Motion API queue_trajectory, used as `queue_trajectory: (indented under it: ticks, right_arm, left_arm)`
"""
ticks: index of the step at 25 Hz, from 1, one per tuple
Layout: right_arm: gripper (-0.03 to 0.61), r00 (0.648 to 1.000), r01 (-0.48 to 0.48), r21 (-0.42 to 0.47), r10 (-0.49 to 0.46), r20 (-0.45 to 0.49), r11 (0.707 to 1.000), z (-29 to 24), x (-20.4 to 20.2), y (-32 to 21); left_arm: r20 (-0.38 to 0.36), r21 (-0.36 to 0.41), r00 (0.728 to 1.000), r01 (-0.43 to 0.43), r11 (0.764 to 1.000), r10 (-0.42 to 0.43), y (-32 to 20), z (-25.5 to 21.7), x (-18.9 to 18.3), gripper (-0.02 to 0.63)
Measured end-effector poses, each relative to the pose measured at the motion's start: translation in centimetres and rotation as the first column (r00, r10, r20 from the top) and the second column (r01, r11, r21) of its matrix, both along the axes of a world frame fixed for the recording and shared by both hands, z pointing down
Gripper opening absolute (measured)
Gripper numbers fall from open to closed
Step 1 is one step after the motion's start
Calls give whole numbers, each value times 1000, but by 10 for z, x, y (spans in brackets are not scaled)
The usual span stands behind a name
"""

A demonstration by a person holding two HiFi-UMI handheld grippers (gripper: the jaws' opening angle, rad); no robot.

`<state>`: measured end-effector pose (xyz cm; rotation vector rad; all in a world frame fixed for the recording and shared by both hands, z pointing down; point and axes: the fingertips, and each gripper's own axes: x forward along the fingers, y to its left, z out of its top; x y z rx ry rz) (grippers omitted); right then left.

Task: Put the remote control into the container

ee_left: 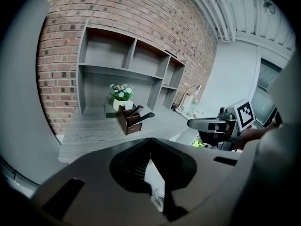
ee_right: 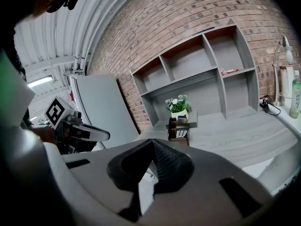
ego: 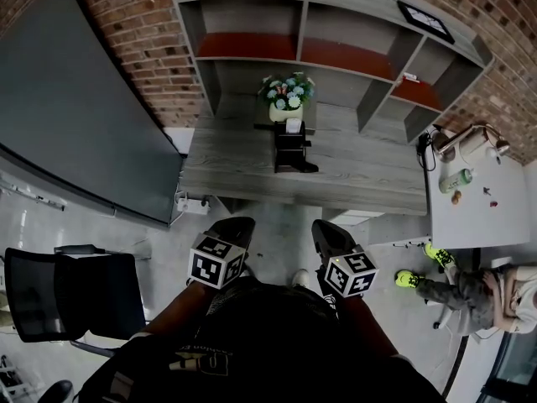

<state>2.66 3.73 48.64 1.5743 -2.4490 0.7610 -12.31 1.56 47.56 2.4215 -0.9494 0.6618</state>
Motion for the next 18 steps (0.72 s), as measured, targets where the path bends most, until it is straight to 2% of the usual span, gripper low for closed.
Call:
queue_trajectory:
  ticks: [9,18]
  right_arm:
    - [6,999,13,-30,-14,-31,999,4,-3,0]
    - [6,998,50,-23,-51,-30,998,1,-18,-6]
  left_arm:
    - [-6,-2,1000,25,1000,-25,-8,2,-11,6]
    - [-13,2,999,35,999,-35,-7,0,-14,6]
